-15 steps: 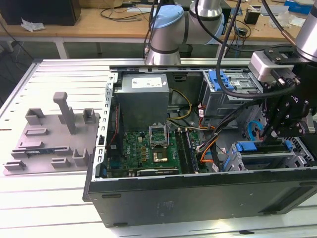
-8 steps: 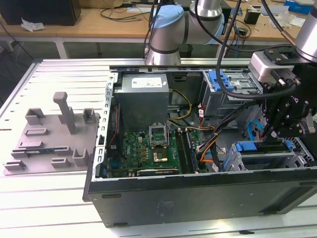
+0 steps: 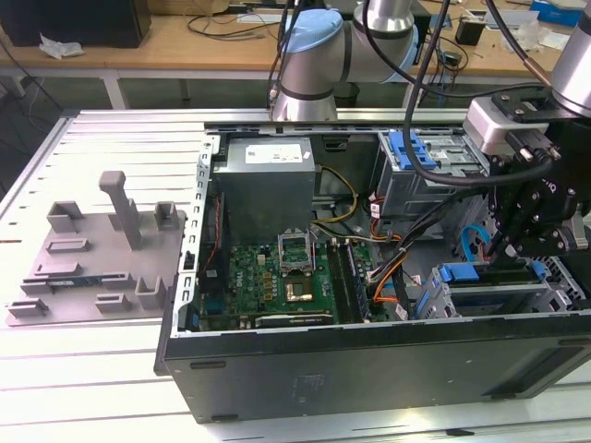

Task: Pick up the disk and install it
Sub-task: 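Insert the second disk wire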

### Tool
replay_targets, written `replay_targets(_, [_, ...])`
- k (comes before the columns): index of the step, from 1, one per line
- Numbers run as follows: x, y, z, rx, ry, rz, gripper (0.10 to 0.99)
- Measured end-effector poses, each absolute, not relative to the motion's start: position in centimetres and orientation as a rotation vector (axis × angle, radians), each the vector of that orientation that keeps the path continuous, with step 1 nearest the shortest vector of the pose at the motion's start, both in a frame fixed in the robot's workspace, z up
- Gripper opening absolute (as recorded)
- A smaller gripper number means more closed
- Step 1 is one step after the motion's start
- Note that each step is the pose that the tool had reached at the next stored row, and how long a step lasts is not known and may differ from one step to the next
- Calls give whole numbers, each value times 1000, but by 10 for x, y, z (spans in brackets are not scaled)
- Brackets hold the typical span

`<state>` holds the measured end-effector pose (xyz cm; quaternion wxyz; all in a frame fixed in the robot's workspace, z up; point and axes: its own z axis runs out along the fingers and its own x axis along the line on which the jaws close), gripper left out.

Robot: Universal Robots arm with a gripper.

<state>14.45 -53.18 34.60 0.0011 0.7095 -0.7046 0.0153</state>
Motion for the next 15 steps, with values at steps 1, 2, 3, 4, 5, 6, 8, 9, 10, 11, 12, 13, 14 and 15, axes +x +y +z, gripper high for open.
replay_targets(1, [144, -532, 346, 2228, -2211, 48, 161])
replay_targets(2, [144, -532, 346, 2229, -2211, 48, 161])
replay_targets(3, [144, -532, 346, 2229, -2210, 48, 161])
replay_targets(4, [144, -532, 346, 2230, -2209, 48, 161])
replay_targets(5, [144, -532, 346, 2230, -2209, 48, 161])
replay_targets(6, [144, -532, 346, 2231, -2208, 48, 161])
replay_targets(8, [144, -532, 345, 2232, -2207, 48, 161])
replay_targets(9, [144, -532, 345, 2233, -2206, 48, 161])
replay_targets(10, [145, -532, 344, 2234, -2206, 48, 161])
replay_targets(11, [144, -532, 344, 2234, -2205, 48, 161])
replay_targets(12, [144, -532, 344, 2235, -2204, 48, 161])
replay_targets(13, [144, -532, 344, 2235, -2204, 48, 161])
replay_targets(14, [144, -532, 344, 2236, -2203, 48, 161])
replay_targets(15, [144, -532, 343, 2236, -2203, 48, 161])
